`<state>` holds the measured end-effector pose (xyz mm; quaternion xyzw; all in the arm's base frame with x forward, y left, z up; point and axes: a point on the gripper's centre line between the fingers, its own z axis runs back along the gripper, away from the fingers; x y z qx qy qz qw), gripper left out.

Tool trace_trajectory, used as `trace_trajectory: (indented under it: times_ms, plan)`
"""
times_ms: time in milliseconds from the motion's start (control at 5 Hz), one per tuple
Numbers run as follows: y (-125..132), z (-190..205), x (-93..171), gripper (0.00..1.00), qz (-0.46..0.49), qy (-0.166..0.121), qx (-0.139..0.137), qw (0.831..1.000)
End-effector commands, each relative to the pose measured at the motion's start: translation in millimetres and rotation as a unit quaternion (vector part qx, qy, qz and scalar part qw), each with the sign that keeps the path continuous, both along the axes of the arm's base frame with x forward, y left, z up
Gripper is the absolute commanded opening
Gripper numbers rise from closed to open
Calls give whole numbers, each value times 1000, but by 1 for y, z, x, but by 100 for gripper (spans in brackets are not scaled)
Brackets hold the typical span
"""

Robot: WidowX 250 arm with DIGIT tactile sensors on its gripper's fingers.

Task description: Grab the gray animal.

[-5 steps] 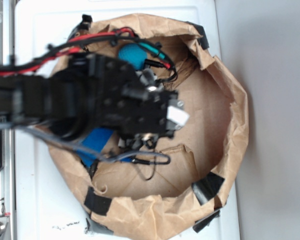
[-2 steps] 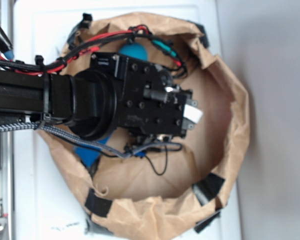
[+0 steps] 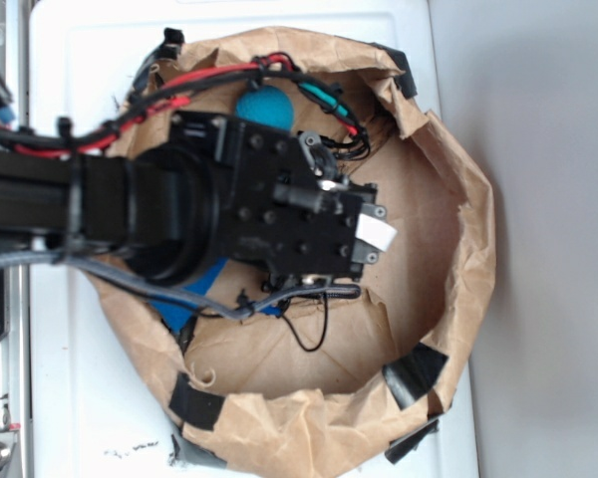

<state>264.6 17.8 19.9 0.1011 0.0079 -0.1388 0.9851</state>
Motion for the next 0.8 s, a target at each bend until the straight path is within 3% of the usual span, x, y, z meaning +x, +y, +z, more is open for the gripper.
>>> trace_trajectory:
  times_ms: [0, 200, 400, 600]
  plan:
    - [8, 85, -10, 0, 3, -77, -68, 995]
    - [13, 109, -14, 0, 6, -92, -89, 992]
    - [19, 111, -13, 0, 2, -91, -93, 992]
    - [19, 106, -6, 0, 3, -89, -75, 993]
